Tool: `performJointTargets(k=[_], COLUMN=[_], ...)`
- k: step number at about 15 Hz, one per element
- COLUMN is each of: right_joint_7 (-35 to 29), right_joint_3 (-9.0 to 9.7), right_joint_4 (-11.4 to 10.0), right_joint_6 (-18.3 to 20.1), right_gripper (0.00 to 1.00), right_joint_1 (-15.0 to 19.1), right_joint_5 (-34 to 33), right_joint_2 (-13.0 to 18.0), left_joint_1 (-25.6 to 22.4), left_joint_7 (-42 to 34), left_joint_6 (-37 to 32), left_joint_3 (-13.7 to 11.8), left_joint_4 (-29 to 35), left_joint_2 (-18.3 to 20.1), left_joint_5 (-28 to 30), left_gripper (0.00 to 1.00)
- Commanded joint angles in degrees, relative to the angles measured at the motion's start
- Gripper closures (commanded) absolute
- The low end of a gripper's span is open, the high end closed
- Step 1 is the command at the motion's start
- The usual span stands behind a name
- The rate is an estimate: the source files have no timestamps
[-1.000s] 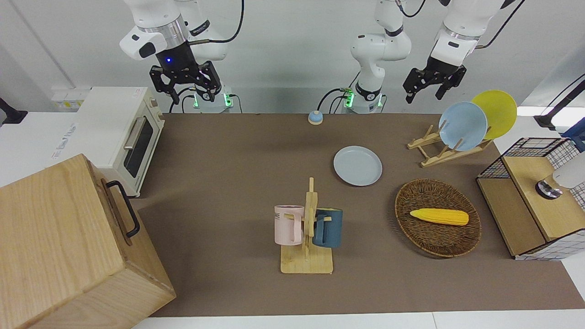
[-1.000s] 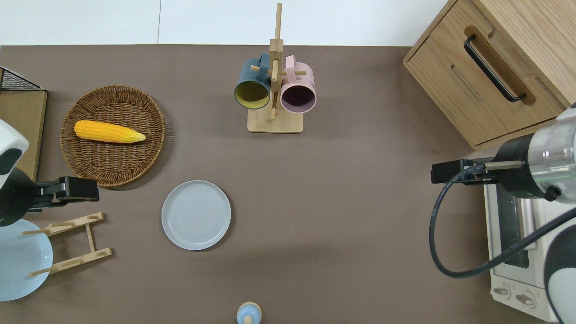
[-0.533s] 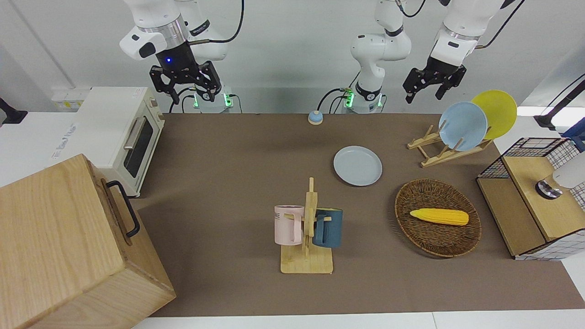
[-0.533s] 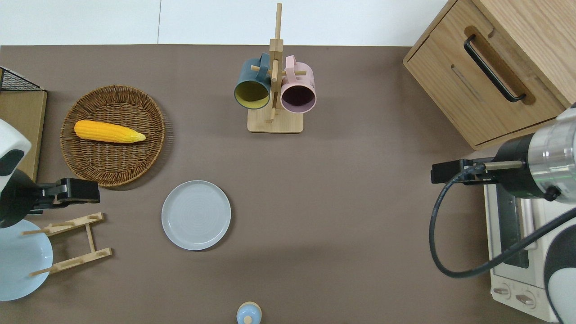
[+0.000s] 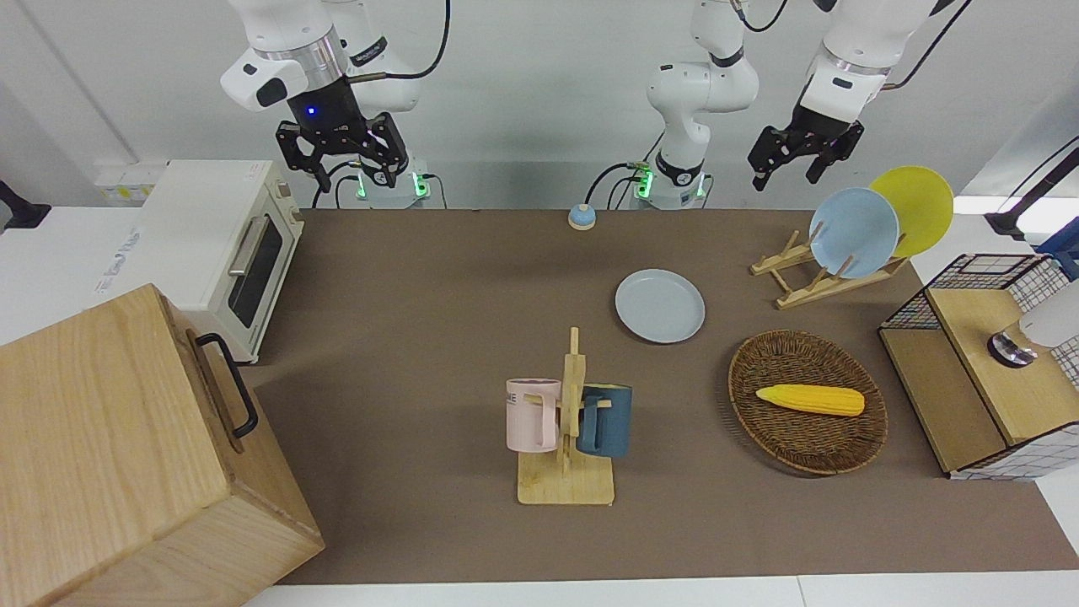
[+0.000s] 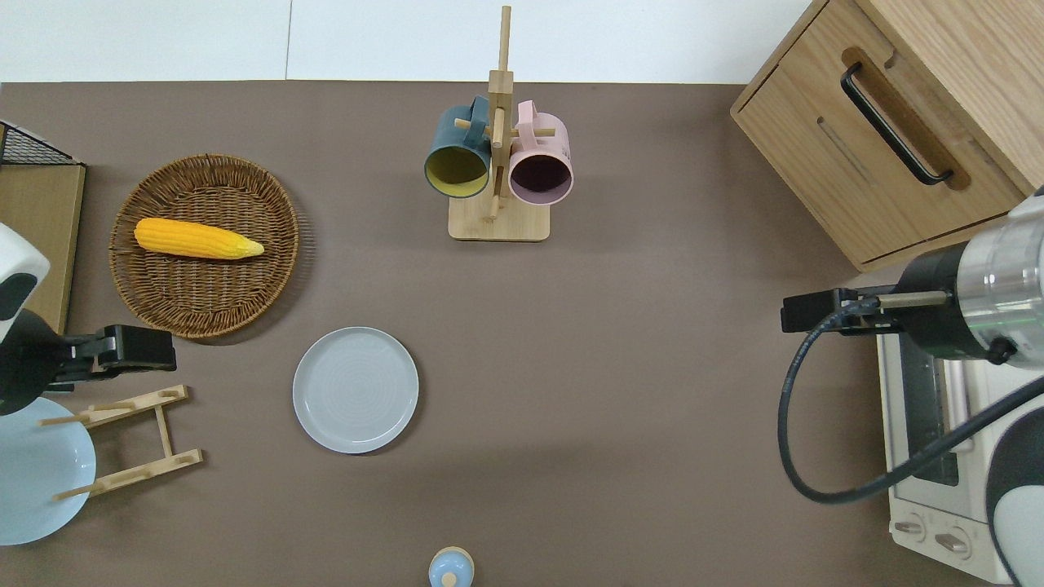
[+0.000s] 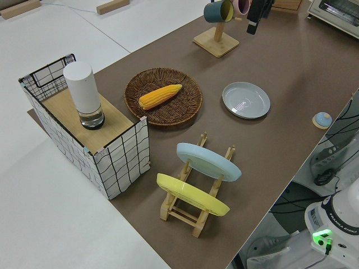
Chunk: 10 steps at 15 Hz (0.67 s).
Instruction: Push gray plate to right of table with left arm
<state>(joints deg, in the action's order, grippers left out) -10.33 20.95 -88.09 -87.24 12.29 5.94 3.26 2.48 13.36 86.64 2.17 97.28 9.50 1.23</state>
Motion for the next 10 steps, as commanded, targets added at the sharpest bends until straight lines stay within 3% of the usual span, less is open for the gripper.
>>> performJointTargets(k=[1, 10], right_joint_7=[-0.12, -0.12], right_joint_3=[0.23, 0.23], right_joint_4=[0.81, 0.81], right_joint_6=[0.31, 0.31], right_gripper=[0.005, 0.005], right_joint_1=[0.37, 0.37], right_joint_5=[0.92, 0.92], right_joint_2=[-0.36, -0.36], left_joint_1=[-0.28, -0.37], left_joint_7=[-0.79, -1.32], left_joint_6=[1.68, 4.06], left_joint_3=[-0.06, -1.2], left_joint_4=[3.52, 5.46], left_joint_2=[1.75, 2.1], left_joint_5=[0.79, 2.73], left_gripper=[0.02, 0.01])
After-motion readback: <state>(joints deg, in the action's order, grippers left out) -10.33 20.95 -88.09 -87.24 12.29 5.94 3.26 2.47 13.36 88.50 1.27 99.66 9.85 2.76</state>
